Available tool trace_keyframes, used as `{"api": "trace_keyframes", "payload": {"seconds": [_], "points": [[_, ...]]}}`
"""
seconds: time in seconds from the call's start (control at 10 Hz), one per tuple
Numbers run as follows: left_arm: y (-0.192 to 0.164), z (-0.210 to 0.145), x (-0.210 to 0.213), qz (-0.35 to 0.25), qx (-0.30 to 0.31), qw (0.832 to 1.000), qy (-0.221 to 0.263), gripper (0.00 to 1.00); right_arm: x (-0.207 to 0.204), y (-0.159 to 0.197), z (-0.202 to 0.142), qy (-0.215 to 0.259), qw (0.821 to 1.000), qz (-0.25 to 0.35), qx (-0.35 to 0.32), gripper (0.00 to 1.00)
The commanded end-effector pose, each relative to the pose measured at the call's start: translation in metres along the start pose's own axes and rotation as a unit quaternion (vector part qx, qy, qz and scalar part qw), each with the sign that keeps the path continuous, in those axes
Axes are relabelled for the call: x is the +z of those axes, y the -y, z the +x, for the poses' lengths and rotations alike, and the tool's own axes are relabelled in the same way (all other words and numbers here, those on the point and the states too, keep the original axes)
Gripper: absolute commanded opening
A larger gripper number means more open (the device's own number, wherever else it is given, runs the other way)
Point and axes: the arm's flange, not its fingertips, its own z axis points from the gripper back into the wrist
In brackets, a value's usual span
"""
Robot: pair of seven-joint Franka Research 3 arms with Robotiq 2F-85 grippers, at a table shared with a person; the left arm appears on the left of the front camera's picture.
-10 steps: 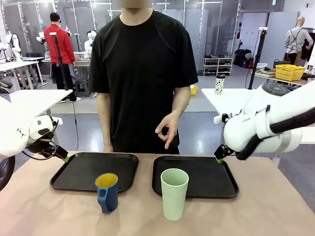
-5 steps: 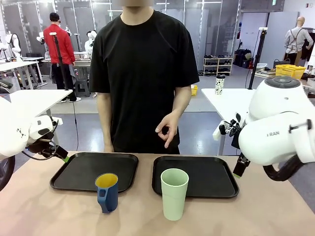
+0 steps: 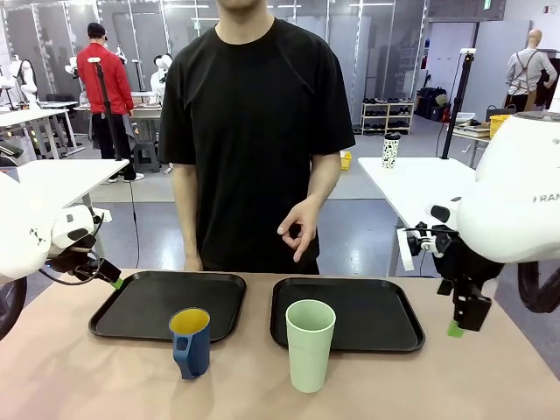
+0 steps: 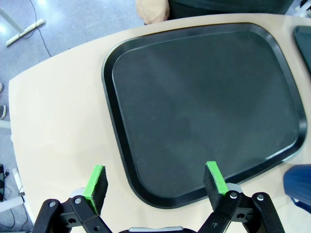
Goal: Sort and store the cups by type.
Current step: Pick up the Reusable plastic cup.
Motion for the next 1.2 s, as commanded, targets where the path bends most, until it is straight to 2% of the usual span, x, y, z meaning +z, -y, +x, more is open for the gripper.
{"api": "trace_keyframes", "payload": {"seconds": [0.0,0.1,0.2,0.5,0.7,0.9,1.0,1.1], "points": [[0.001,-0.001,0.004,-0.001,-0.002,1.0,0.004,1.0,0.006,0.008,-0.008,0.001,0.999,0.019,0.034,1.0],[0.001,-0.001,0.004,-0.001,-0.002,1.0,0.004,1.0,0.004,0.017,-0.01,-0.022,1.0,0.0,-0.011,1.0],[0.001,-0.001,0.004,-0.001,-0.002,1.0,0.004,1.0,0.002,0.0,-0.004,-0.004,1.0,0.011,0.02,1.0],[0.001,-0.001,0.004,-0.001,-0.002,1.0,0.004,1.0,0.002,0.004,-0.006,-0.009,1.0,0.01,0.016,1.0],[0.001,-0.001,0.004,-0.001,-0.002,1.0,0.004,1.0,-0.02,-0.002,-0.007,0.051,0.997,-0.012,0.049,1.0],[0.001,-0.001,0.004,-0.001,-0.002,1.0,0.004,1.0,-0.042,-0.007,-0.007,0.111,0.991,-0.003,0.07,1.0],[0.001,-0.001,0.004,-0.001,-0.002,1.0,0.004,1.0,-0.052,-0.009,-0.007,0.163,0.983,0.004,0.082,1.0],[0.001,-0.001,0.004,-0.001,-0.002,1.0,0.004,1.0,-0.062,-0.012,-0.006,0.224,0.968,0.023,0.111,1.0]]}}
